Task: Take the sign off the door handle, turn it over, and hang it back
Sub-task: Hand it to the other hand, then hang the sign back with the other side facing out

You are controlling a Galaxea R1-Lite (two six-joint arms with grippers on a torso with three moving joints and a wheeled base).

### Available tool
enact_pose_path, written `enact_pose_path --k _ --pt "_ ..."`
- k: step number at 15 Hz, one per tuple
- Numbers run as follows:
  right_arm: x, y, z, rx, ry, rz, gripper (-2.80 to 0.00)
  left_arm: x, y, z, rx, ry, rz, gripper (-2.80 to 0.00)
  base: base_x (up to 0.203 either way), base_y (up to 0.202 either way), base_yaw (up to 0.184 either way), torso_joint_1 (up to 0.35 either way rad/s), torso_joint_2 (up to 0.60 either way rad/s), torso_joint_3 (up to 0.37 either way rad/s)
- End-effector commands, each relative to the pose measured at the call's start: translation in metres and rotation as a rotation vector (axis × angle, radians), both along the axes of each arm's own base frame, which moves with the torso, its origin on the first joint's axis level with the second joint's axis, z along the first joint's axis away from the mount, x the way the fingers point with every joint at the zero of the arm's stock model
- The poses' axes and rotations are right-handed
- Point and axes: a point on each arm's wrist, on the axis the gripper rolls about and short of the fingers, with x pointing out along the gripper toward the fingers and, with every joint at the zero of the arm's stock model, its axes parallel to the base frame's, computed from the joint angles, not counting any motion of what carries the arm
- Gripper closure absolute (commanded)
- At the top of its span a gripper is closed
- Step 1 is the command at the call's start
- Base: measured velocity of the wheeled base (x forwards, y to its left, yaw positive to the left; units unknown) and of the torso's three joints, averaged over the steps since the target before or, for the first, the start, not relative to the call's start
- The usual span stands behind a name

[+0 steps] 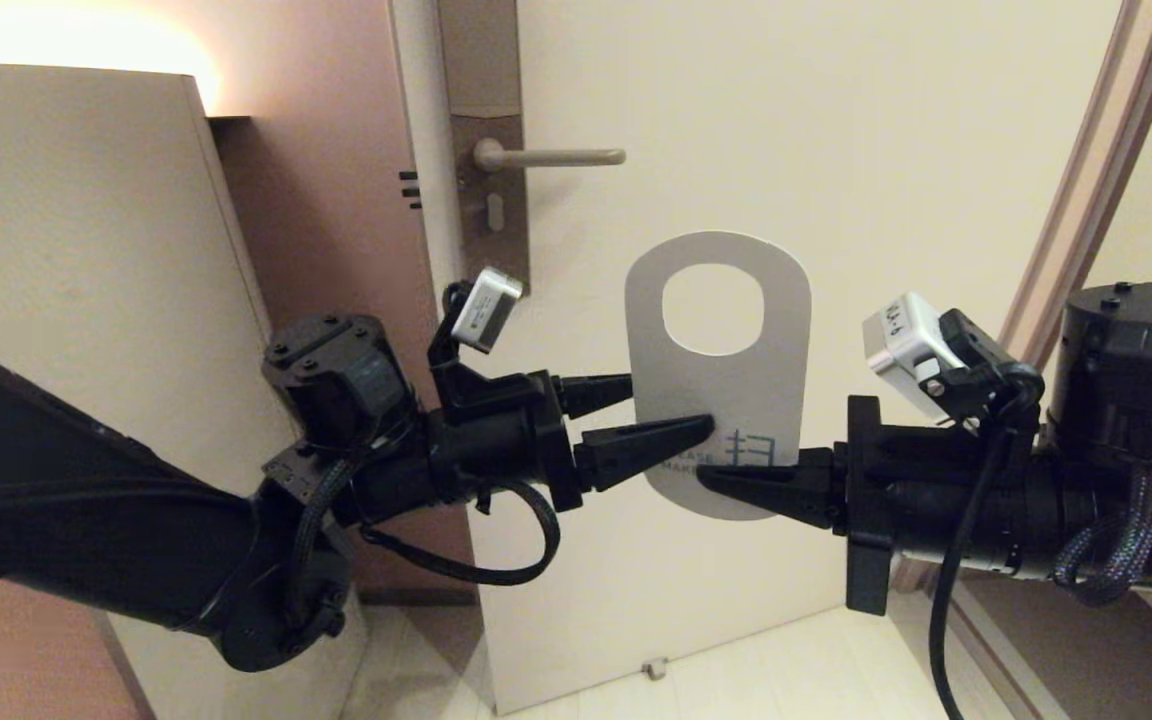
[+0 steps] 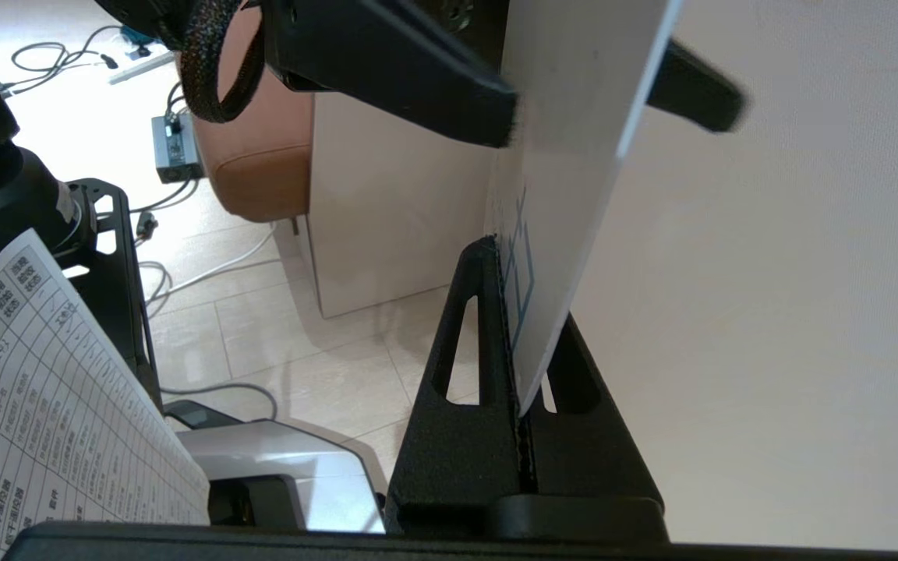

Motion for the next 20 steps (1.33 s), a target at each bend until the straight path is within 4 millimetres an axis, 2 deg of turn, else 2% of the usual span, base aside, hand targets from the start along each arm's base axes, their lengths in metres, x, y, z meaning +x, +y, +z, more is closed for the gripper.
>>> enact_pose_path --k 1,7,10,15,16,20 --pt "0.000 0.000 -0.001 0.000 0.000 0.003 0.00 -0.005 0.011 0.001 0.004 0.003 0.014 -2.80 0.000 0.000 0.000 0.000 0.00 0.000" --pt "-0.001 -0.001 -0.004 -0.007 0.007 0.001 0.00 -0.019 0.057 0.005 0.017 0.016 0.126 -2.80 0.000 0.000 0.000 0.000 0.00 0.000" --pt "0.001 0.001 -0.004 -0.001 -0.003 -0.001 0.00 -0.024 0.078 0.001 0.050 -0.028 0.201 -2.80 0.000 0.000 0.000 0.000 0.00 0.000" --pt "0.009 0.005 -0.007 0.016 -0.038 -0.029 0.00 -0.033 0.098 0.005 0.046 -0.048 0.354 -2.80 0.000 0.000 0.000 0.000 0.00 0.000" --pt "0.010 0.005 -0.007 0.015 -0.038 -0.039 0.00 -0.035 0.101 0.004 0.054 -0.054 0.374 0.00 0.000 0.000 0.000 0.000 0.00 0.000" --pt "0.011 0.004 -0.006 0.011 -0.044 -0.080 0.00 -0.045 0.116 0.009 0.059 -0.101 0.444 0.00 0.000 0.000 0.000 0.000 0.00 0.000"
